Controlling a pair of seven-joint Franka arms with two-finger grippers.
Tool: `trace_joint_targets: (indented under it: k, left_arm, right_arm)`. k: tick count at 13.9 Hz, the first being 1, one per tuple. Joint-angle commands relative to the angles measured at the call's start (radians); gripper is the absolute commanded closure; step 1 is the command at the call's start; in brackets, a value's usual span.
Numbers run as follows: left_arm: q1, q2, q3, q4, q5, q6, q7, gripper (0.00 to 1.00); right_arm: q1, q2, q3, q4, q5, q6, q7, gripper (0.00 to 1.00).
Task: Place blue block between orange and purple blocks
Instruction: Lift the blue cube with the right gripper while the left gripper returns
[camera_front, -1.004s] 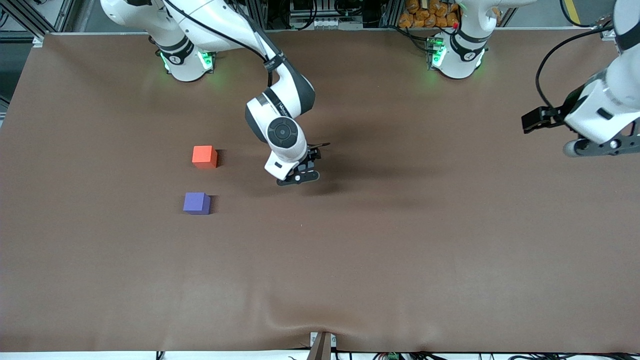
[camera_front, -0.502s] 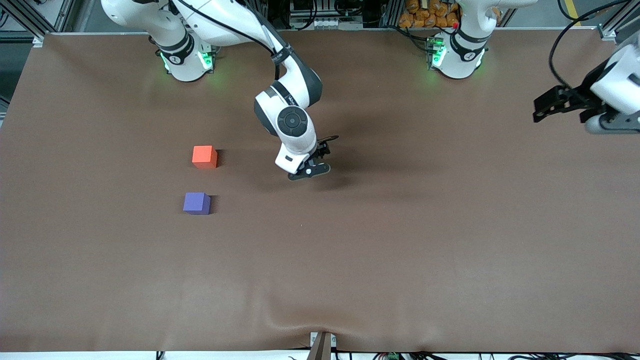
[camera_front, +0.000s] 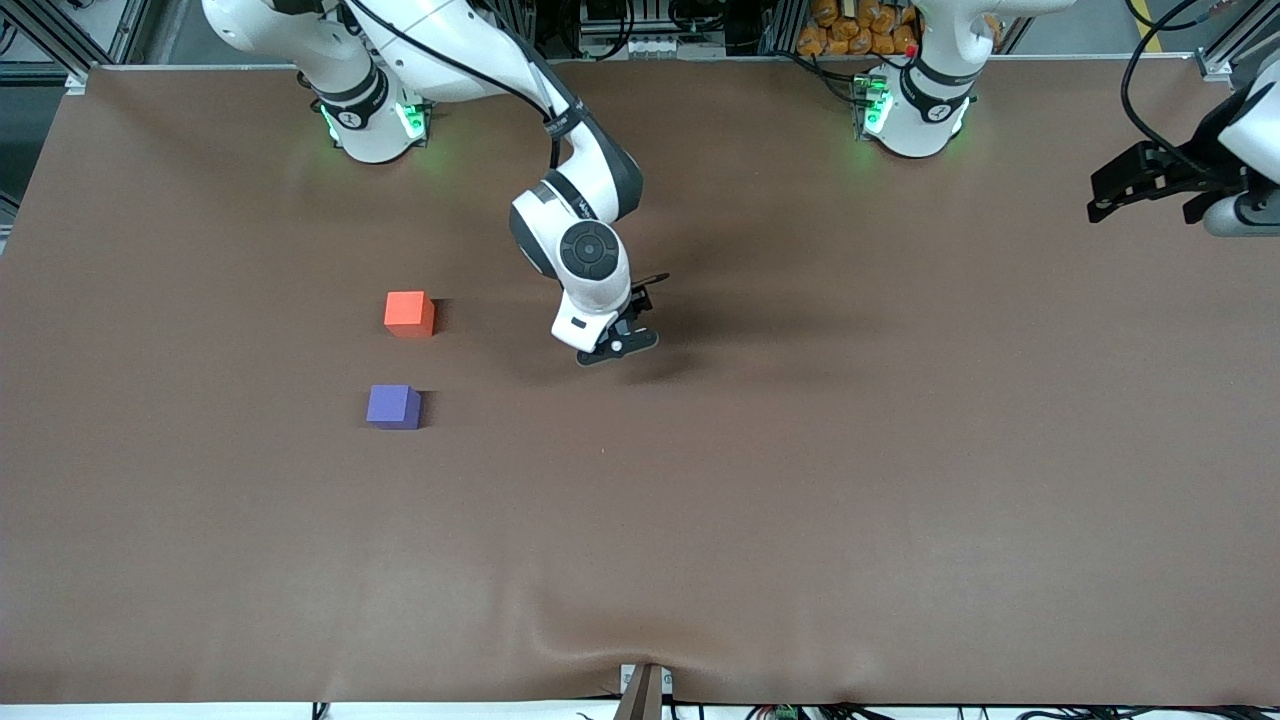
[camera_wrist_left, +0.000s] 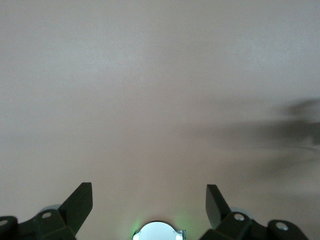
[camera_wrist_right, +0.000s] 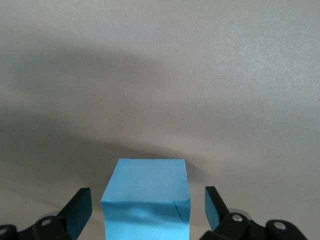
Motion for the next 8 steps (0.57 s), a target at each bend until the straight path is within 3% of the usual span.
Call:
trace_joint_targets:
  k: [1,4,8]
  left_arm:
    - [0.022,-0.007,0.001,-0.007,-0.017,-0.005,0.026,0.0]
    - [0.02,-0.001,-0.002,-0.016,-0.017,0.007,0.025,0.0]
    - [0.02,0.01,-0.004,-0.012,-0.018,0.035,0.025,0.0]
  right_arm:
    - [0.007,-0.004,-0.009,-0.008,-0.01,0.005,-0.001,0.61]
    - [0.001,-0.021,-0.012,0.001,-0.007,-0.045,0.016,1.0]
    - [-0.103,-0.104,-0.029,0.001,-0.012,-0.082,-0.001,1.0]
